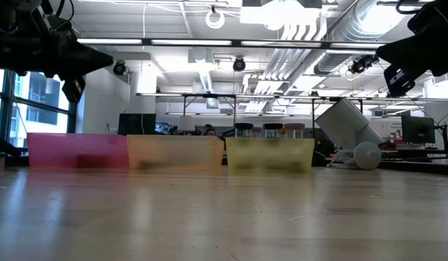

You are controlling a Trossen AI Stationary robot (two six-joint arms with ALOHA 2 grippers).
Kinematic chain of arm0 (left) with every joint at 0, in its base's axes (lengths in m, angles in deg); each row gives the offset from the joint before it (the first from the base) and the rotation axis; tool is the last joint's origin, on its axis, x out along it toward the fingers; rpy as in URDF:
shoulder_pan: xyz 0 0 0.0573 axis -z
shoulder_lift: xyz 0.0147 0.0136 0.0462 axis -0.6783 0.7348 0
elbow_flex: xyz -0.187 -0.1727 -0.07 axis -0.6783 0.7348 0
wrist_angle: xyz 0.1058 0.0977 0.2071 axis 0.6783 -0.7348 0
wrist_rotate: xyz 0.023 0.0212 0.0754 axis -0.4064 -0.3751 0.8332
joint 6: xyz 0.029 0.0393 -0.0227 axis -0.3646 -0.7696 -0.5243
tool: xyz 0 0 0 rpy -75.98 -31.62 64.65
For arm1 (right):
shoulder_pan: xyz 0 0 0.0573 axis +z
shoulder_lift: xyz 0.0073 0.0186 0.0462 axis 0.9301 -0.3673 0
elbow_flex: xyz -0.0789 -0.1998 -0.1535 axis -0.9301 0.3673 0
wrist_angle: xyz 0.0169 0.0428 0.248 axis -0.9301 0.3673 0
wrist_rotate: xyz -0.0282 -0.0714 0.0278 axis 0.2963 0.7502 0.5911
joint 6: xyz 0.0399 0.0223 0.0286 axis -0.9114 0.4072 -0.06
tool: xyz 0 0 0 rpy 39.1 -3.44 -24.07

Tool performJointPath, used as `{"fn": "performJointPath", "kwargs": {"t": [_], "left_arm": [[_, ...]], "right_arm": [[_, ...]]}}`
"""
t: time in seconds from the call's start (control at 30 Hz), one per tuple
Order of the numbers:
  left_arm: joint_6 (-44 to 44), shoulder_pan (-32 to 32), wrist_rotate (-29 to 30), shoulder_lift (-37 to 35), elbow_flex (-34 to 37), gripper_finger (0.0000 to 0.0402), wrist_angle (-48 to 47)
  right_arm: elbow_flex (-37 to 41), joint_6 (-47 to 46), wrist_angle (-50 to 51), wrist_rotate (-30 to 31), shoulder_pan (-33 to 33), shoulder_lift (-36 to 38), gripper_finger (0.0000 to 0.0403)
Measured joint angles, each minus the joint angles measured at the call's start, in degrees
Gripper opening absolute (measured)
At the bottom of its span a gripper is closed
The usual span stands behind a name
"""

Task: Pick & Place Office items
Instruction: Return to Home Position

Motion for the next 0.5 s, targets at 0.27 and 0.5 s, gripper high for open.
{"fn": "performJointPath", "kwargs": {"t": [0.27,0.5], "left_arm": [[0.0,0.0,0.0,0.0,0.0,0.0001,0.0],[0.0,0.0,0.0,0.0,0.0,0.0001,0.0]], "right_arm": [[0.0,2.3,0.2,0.0,0.0,-0.1,0.0003],[0.0,2.3,0.3,0.0,0.0,-0.1,0.0003]]}}
